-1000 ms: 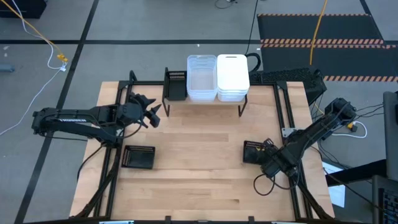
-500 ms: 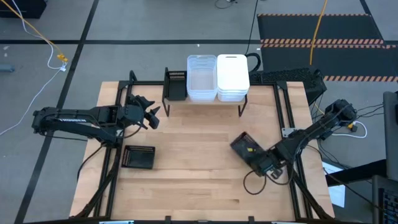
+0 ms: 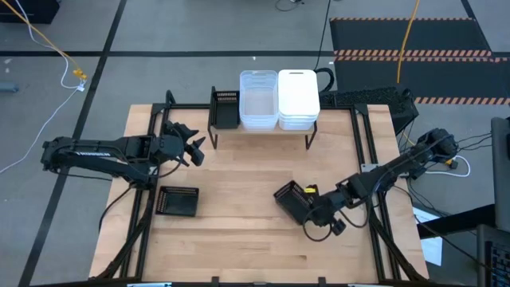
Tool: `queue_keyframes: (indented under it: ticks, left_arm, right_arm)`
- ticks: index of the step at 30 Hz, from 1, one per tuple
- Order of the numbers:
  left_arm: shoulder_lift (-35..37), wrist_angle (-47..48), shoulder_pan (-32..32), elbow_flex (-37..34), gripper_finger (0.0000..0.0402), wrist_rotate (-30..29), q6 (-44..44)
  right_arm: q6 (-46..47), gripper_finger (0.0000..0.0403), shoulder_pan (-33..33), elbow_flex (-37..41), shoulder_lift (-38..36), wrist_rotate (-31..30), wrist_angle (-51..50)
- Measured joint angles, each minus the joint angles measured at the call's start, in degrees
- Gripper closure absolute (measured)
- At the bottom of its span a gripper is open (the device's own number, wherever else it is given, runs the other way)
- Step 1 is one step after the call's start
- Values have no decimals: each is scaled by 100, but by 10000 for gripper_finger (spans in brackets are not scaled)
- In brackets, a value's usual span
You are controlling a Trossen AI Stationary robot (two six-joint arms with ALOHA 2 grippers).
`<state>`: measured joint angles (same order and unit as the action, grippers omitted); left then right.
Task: Stack baskets on shelf by color
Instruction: Stack the right black bin on top of the black bin on the shelf
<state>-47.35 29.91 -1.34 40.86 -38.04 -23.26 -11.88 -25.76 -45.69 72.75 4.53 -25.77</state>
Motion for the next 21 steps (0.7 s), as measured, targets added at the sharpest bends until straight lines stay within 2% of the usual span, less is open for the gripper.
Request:
queue_keyframes:
  ticks: [9, 13, 17, 21]
  left_arm:
    - [0, 4, 0, 0, 227, 0, -22]
    - [0, 7, 2, 0, 227, 0, -25]
    - [0, 9, 42, 0, 227, -2, -23]
    - [0, 9, 48, 0, 227, -2, -21]
  right_arm:
    - [-56, 269, -2, 27, 0, -321, 72]
    - [70, 233, -7, 410, 1, -299, 395]
    - [317, 230, 2, 874, 2, -315, 1115]
    - [626, 276, 90, 981, 4, -275, 1595]
